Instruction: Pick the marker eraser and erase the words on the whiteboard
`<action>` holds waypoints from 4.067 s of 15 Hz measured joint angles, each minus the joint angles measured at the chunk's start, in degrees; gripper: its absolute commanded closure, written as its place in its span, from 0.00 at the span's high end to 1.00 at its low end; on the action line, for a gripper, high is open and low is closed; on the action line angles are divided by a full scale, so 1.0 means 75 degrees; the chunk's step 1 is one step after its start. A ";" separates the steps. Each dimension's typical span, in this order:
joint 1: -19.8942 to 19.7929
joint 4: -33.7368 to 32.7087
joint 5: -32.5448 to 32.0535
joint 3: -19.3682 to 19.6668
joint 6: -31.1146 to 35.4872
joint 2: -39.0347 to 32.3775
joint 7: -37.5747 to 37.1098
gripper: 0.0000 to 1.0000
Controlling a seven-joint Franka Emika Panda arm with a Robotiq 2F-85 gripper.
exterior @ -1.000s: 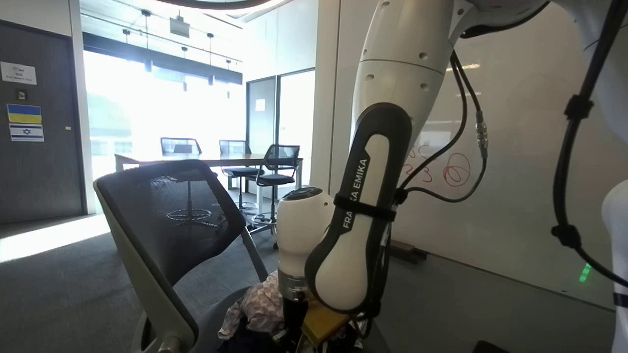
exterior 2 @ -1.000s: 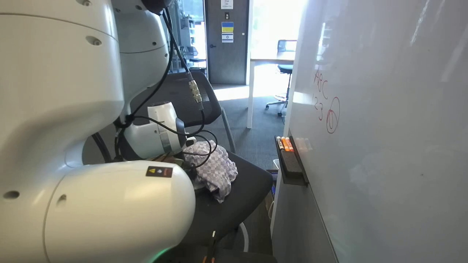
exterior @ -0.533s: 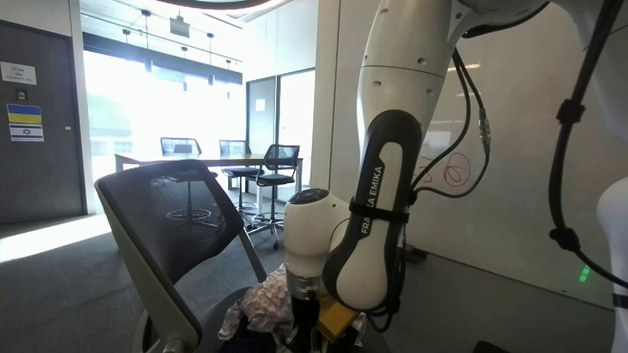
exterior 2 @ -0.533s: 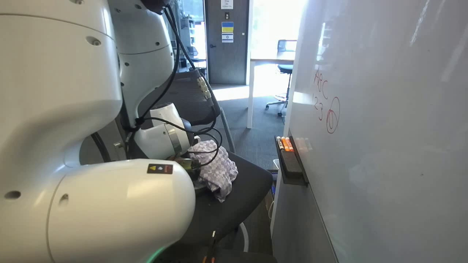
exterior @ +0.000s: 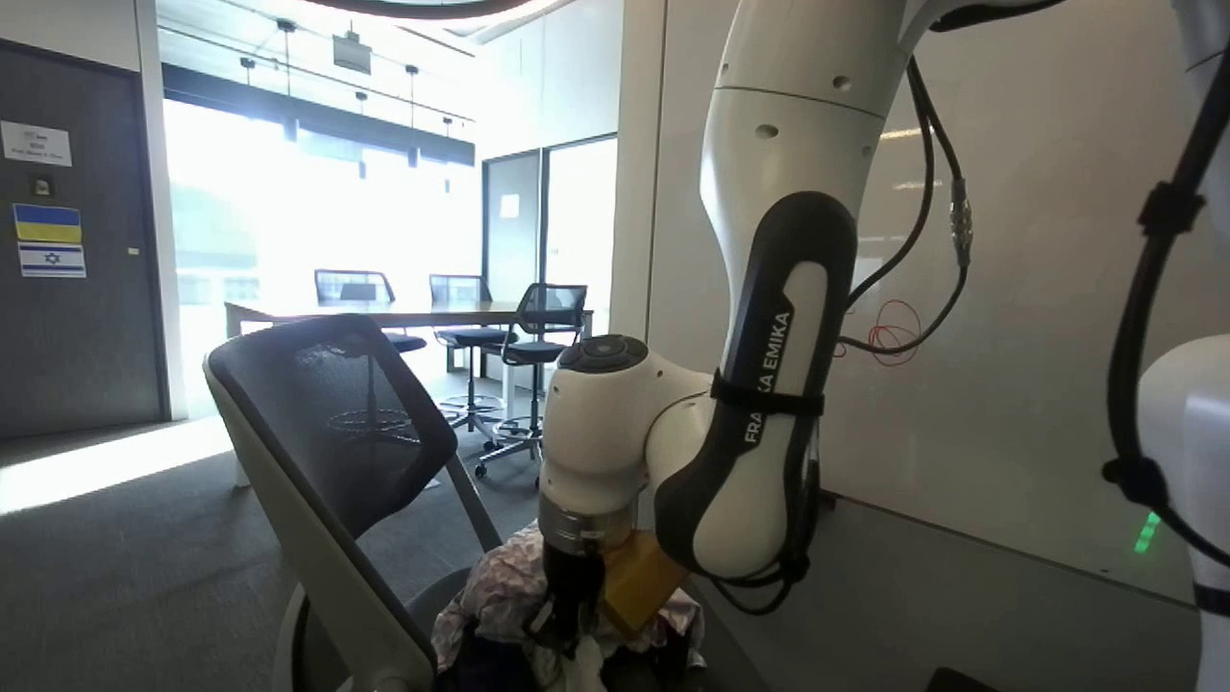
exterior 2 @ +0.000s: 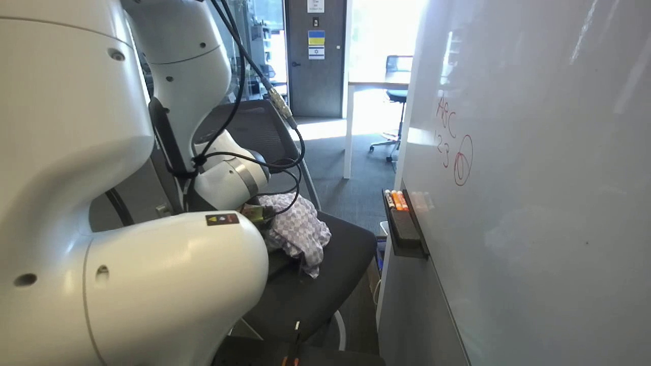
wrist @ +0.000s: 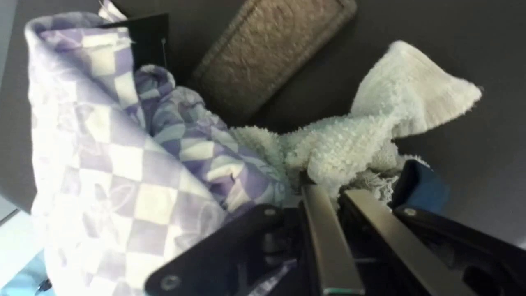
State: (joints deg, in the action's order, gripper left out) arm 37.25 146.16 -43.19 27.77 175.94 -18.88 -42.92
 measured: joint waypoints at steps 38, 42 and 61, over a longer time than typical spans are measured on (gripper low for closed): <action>-0.4142 0.0999 0.2882 -0.2988 -0.5231 0.1714 -0.0070 1.00; -0.4076 0.0980 0.2651 -0.3316 -0.4141 0.1186 -0.0076 1.00; -0.3625 -0.0148 0.1482 -0.2746 -0.1869 -0.0365 -0.0439 1.00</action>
State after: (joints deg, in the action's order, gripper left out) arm 10.06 145.05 -32.07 7.18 161.92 -21.61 -46.21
